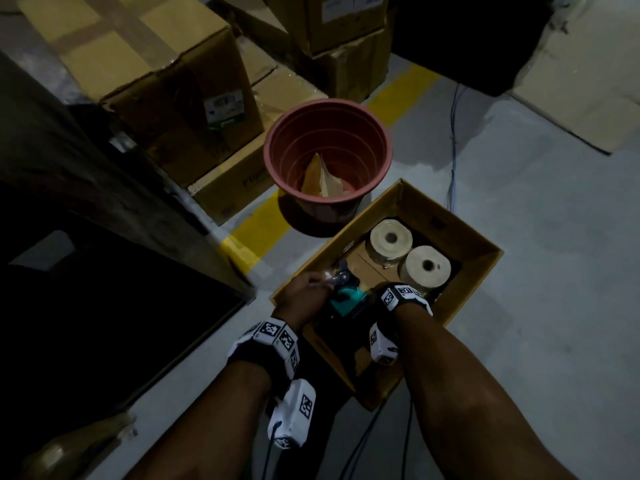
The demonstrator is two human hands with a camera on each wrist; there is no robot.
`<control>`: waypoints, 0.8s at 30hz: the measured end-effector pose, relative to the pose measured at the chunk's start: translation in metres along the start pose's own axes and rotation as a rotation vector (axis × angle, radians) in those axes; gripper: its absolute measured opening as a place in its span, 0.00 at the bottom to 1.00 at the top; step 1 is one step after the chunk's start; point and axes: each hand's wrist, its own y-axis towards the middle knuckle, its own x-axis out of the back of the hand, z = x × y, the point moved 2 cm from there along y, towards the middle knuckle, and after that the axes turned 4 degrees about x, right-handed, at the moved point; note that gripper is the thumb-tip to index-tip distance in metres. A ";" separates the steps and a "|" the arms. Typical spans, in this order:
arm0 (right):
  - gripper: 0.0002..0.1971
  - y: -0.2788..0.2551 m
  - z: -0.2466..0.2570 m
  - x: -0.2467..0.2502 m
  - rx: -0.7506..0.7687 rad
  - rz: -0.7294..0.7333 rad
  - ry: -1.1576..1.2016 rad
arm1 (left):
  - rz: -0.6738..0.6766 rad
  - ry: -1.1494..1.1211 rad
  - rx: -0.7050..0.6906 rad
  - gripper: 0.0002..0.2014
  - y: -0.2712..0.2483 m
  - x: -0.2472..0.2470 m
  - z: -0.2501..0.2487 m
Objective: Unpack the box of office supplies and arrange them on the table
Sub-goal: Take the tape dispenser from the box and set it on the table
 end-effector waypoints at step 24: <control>0.05 -0.004 -0.022 0.028 0.135 -0.400 0.120 | -0.154 0.669 -0.393 0.12 -0.042 -0.036 0.023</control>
